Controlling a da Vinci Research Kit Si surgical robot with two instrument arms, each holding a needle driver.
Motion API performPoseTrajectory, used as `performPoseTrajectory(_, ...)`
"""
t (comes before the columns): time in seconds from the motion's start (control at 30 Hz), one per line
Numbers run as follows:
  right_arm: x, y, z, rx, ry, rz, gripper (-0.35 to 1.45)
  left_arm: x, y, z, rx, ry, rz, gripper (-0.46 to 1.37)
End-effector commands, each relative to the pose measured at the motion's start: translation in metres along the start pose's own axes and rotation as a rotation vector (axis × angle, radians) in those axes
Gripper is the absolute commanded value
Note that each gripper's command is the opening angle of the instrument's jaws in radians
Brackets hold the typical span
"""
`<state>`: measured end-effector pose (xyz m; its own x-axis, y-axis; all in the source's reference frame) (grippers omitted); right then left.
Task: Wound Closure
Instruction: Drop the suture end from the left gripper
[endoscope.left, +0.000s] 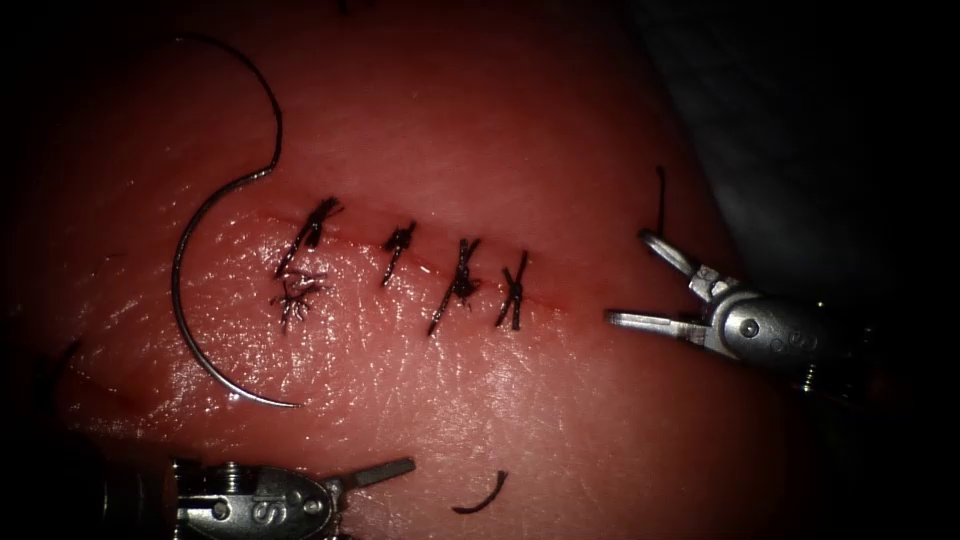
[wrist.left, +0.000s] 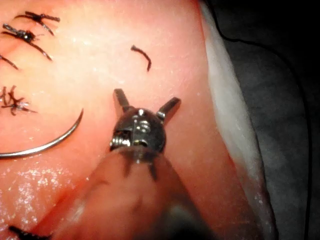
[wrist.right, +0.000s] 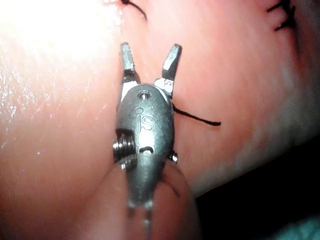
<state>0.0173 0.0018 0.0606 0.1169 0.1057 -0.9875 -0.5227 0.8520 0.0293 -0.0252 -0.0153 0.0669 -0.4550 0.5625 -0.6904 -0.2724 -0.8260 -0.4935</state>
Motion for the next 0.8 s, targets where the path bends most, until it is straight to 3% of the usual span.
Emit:
performPoseTrajectory(0.03,0.0000,0.0000,0.0000,0.006,0.000,0.000,1.31,0.0002,0.0000,-0.0002,0.004,0.001,0.004,0.54)
performPoseTrajectory(0.37,0.0000,0.0000,0.0000,0.008,0.001,0.000,1.31,0.0025,0.0001,-0.0016,0.014,0.004,0.017,0.54)
performPoseTrajectory(0.8,0.0000,-0.0001,0.0000,0.011,0.003,0.000,1.31,0.0095,-0.0013,-0.0050,0.055,0.007,0.075,0.72)
